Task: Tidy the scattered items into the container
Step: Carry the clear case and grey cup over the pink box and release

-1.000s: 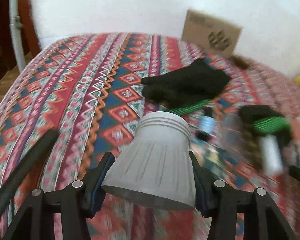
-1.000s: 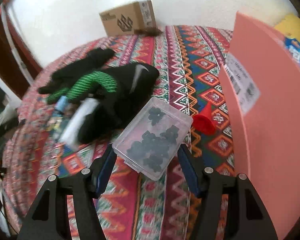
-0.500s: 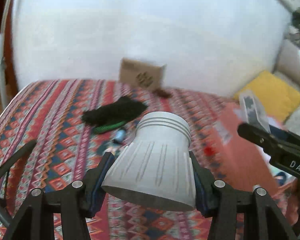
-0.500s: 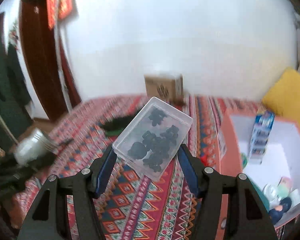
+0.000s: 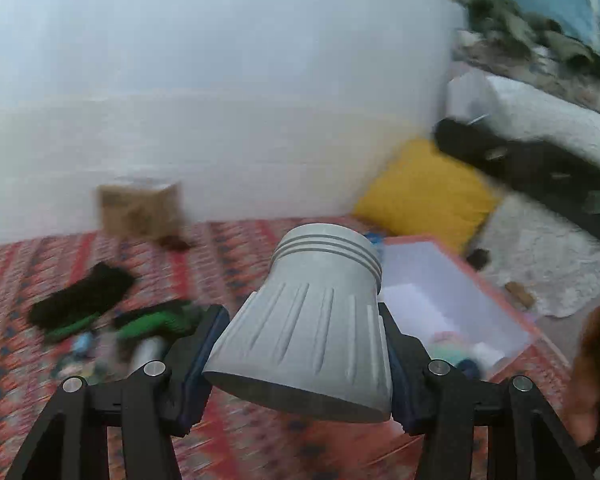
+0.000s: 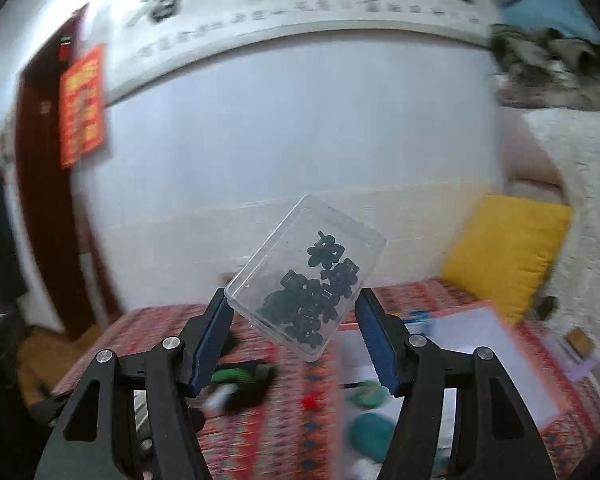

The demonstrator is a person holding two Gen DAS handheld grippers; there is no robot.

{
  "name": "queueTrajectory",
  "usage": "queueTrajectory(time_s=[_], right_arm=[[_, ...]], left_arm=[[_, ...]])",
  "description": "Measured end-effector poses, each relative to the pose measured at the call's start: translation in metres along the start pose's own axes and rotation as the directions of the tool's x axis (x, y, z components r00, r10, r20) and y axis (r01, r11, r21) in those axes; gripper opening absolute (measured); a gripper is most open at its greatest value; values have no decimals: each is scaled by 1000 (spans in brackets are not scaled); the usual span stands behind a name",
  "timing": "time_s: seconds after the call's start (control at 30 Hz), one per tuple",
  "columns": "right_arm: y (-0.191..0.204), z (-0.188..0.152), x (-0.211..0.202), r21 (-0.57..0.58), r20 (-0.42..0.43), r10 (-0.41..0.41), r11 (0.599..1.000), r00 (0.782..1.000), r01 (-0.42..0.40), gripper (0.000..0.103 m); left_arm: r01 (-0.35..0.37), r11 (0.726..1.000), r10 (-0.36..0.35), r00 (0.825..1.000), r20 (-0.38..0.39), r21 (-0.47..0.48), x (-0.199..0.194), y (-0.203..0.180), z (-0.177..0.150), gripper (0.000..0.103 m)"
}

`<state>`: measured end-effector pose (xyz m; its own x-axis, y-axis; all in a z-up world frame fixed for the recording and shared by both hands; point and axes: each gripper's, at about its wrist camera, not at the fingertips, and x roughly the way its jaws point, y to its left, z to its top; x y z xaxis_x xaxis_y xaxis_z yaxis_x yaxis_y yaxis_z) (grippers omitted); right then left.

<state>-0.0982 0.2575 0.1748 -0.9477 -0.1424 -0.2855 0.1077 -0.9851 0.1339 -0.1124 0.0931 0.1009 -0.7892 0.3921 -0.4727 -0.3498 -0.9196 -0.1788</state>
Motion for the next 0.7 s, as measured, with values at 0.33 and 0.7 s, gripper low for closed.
queueTrajectory(time_s=[0.33, 0.7], right_arm=[[-145, -30, 73, 182, -250, -202, 951, 947, 251, 66], [-169, -74, 148, 191, -516, -156, 938, 842, 290, 103]], left_arm=[[-34, 991, 52, 989, -135, 127, 119, -86, 0, 61], [-105, 988, 139, 923, -360, 112, 190, -70, -49, 103]])
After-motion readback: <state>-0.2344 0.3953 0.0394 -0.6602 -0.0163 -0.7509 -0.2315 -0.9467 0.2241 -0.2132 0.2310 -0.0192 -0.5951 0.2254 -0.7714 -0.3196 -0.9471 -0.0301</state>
